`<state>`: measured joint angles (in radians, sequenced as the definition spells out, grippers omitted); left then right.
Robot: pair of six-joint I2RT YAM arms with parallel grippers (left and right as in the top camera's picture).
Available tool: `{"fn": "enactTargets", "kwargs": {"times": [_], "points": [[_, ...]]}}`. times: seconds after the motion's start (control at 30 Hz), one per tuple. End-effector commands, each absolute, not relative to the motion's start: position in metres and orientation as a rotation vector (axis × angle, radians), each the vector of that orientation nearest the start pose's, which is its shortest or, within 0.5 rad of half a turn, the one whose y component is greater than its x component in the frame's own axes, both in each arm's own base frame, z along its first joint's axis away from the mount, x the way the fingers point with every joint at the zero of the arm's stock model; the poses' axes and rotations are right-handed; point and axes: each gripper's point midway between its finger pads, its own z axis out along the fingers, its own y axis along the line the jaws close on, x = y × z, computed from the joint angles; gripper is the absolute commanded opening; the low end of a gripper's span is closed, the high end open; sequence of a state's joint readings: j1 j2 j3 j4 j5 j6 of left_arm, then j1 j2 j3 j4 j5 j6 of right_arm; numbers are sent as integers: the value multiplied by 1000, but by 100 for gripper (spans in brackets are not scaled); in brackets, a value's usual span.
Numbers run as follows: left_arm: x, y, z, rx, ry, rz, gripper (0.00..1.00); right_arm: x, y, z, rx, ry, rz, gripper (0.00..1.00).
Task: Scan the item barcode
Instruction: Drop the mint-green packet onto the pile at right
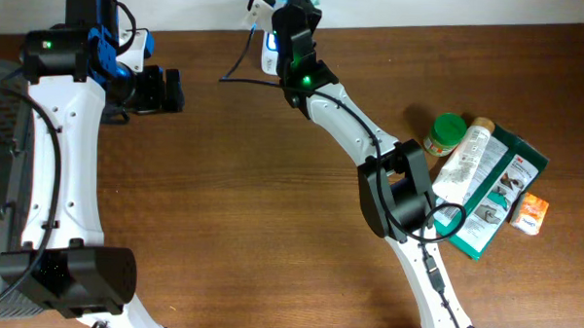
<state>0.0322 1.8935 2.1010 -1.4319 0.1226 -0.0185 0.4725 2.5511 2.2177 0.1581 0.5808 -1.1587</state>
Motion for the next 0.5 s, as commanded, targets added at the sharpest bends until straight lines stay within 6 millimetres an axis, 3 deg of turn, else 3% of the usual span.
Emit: {"fn": "enactTargets", "kwargs": {"times": [0.0,0.1,0.13,0.2,0.23,0.33,0.37,0.47], "points": [[414,-6,248,-29,2774,-167,99,657,227,264,-796,1579,-862,4],[414,-6,248,-30,2774,-166,99,634,205,318,-686,1667,-599,4],[414,-6,248,-30,2774,-166,99,605,197,346,-629,1743,-433,4],[414,-6,248,-30,2774,-166,99,569,189,368,-512,1844,-223,4],[414,-6,248,-30,2774,-166,99,531,173,379,-378,1964,-90,4],[414,-6,248,-30,2774,-166,99,448,118,369,-89,2258,-2,4],[414,-6,248,-30,2774,-166,99,421,92,357,-3,2372,-33,4],[414,-6,248,-30,2774,-166,99,367,26,311,216,2686,-97,4]]}}
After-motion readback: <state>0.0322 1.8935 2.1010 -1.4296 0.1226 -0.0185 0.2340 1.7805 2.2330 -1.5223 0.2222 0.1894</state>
